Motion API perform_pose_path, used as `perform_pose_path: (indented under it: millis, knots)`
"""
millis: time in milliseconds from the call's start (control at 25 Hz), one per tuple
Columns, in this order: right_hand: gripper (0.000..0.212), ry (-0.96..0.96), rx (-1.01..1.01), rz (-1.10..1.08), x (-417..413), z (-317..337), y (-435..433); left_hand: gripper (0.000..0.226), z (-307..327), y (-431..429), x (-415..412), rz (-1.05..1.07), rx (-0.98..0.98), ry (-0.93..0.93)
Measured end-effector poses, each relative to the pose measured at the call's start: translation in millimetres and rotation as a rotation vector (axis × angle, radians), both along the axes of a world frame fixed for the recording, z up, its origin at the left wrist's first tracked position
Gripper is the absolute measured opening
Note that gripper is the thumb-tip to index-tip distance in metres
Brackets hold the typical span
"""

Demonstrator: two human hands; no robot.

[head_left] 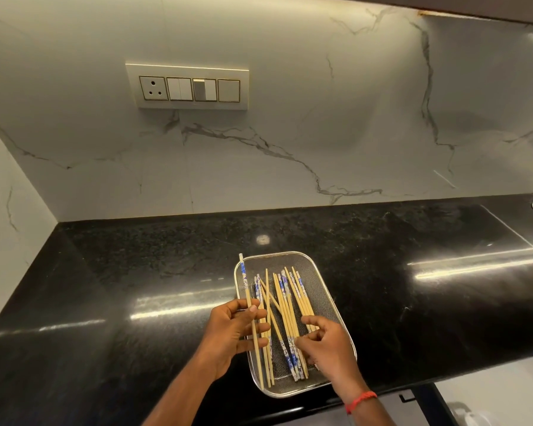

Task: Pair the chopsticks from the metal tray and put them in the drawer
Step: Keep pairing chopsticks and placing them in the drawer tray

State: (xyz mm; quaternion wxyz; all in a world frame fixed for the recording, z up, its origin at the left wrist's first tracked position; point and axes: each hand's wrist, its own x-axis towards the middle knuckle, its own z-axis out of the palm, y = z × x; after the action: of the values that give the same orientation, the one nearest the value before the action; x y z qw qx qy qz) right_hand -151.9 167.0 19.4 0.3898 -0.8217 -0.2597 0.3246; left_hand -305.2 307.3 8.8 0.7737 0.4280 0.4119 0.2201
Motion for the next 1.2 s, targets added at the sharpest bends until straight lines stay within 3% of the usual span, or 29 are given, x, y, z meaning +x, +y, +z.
perform_pose_path:
  millis: [80,160,520,680,840,1000,1200]
  knots:
    - [0.045,0.142,0.138,-0.054,-8.9,8.1,-2.1,0.02,0.4,-2.0,2.4,-0.016,-0.002,0.003]
    - [0.037,0.164,0.199,-0.022,-21.0,13.8,-2.5,0.02,1.0,-4.0,5.1,-0.037,-0.003,0.0]
    - [0.022,-0.067,0.208,0.246,-37.3,11.6,2.6,0.02,0.3,-8.4,8.5,-0.059,0.015,-0.014]
    - [0.006,-0.157,0.129,0.118,-14.2,-2.8,2.9,0.021,-1.6,-6.3,5.8,-0.034,-0.016,-0.025]
    - [0.026,-0.513,-0.15,0.192,3.2,-20.1,6.0,0.022,-4.2,-8.2,4.2,-0.022,-0.023,-0.004]
    - [0.042,-0.505,-0.212,0.243,0.0,-31.9,11.4,0.022,-3.7,-8.7,4.8,-0.034,-0.007,0.002]
    - [0.047,-0.343,-0.206,0.167,6.2,-33.8,13.0,0.022,-4.5,-9.5,3.1,-0.037,-0.012,0.011]
